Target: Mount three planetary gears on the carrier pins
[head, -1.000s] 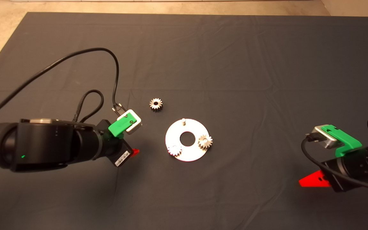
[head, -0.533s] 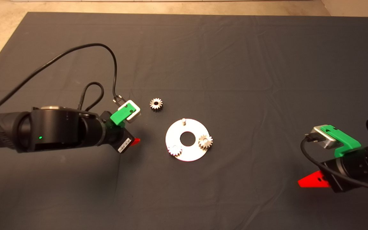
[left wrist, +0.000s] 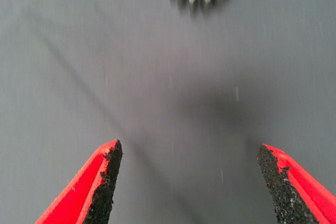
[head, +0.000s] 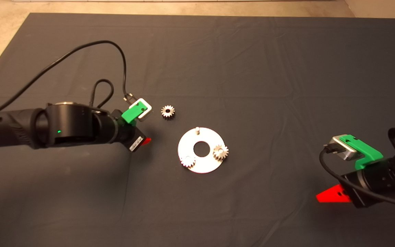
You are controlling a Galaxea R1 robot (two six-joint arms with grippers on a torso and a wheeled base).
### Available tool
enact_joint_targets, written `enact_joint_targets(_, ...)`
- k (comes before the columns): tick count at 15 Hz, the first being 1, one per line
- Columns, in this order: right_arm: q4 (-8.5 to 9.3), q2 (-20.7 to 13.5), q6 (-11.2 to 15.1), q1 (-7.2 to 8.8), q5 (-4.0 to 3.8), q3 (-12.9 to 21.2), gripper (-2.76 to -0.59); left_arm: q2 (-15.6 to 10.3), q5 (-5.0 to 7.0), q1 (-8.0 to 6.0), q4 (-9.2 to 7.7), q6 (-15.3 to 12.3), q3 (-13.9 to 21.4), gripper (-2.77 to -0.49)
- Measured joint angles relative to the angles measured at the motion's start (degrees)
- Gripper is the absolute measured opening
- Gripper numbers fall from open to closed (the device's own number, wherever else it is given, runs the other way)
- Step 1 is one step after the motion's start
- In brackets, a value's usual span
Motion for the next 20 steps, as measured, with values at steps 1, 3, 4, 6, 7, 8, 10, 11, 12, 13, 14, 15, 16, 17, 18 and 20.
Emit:
enact_joint_targets(1, 0.00, 0.09, 0.00, 0.00, -0.01, 0.00, -1.58, 0.75, -0.69, 0.00, -0.03, 0.07, -0.97, -1.48)
enact_joint_targets(3, 0.00, 0.09, -0.02, 0.00, -0.04, 0.00, -1.58, 2.17, -1.80, 0.00, -0.06, 0.18, -2.96, -1.48)
enact_joint_targets(4, 0.00, 0.11, -0.01, 0.00, 0.00, 0.00, -1.58, 3.09, -2.07, 0.00, -0.06, 0.23, -3.92, -1.48)
enact_joint_targets(6, 0.00, 0.09, 0.00, 0.00, 0.09, 0.00, -1.58, 4.03, -3.39, 0.00, -0.14, 0.26, -4.99, -1.48)
enact_joint_targets(7, 0.01, 0.07, -0.02, 0.00, 0.11, 0.00, -1.58, 4.19, -4.55, -0.02, -0.11, 0.38, -6.02, -1.48)
enact_joint_targets(8, 0.01, 0.09, -0.02, 0.00, 0.15, 0.00, -1.58, 4.54, -5.28, 0.00, -0.11, 0.61, -7.82, -1.48)
enact_joint_targets(10, 0.04, 0.11, -0.02, 0.00, 0.23, 0.00, -1.58, 6.24, -5.59, 0.00, -0.15, 1.41, -11.51, -1.48)
enact_joint_targets(11, 0.04, 0.09, -0.02, 0.00, 0.23, 0.00, -1.58, 7.36, -5.85, -0.11, -0.55, 2.33, -12.64, -1.48)
enact_joint_targets(12, 0.04, 0.09, 0.00, 0.00, 0.28, 0.00, -1.58, 8.38, -6.73, -0.20, -1.32, 3.53, -13.66, -1.48)
enact_joint_targets(13, 0.04, 0.06, 0.00, 0.00, 0.22, 0.00, -1.58, 9.07, -7.64, -0.34, -2.23, 4.70, -14.68, -1.48)
enact_joint_targets(14, 0.04, 0.06, -0.02, 0.00, 0.20, 0.00, -1.58, 9.54, -8.24, -0.64, -3.37, 5.49, -15.63, -1.48)
enact_joint_targets(15, 0.04, 0.09, 0.00, 0.00, 0.17, 0.00, -1.58, 9.84, -8.58, -0.77, -3.84, 6.02, -16.09, -1.48)
enact_joint_targets(16, 0.04, 0.11, 0.00, 0.00, 0.30, 0.00, -1.58, 9.96, -8.72, -0.80, -4.24, 6.05, -16.31, -1.48)
enact_joint_targets(17, 0.06, 0.11, 0.00, 0.00, 0.34, 0.00, -1.58, 9.93, -9.00, -0.80, -4.41, 6.05, -16.42, -1.48)
enact_joint_targets(18, 0.04, 0.09, 0.00, 0.00, 0.34, 0.00, -1.58, 10.01, -8.89, -0.85, -4.48, 6.05, -16.44, -1.48)
enact_joint_targets(20, 0.04, 0.09, -0.02, 0.00, 0.34, 0.00, -1.58, 10.60, -8.89, -0.94, -4.46, 6.08, -16.92, -1.48)
